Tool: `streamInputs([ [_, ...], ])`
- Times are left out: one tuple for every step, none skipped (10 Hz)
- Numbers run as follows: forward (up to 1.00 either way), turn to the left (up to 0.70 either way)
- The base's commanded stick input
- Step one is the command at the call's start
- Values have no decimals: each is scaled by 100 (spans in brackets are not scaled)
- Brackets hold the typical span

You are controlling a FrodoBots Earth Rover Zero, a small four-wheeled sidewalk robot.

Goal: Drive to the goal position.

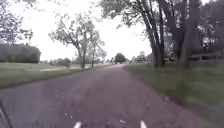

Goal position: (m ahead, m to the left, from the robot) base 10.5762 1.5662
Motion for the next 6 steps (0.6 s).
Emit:
streamInputs([
  [70, 0],
  [70, 0],
  [70, 0],
  [70, 0],
  [70, 0],
  [70, 0],
])
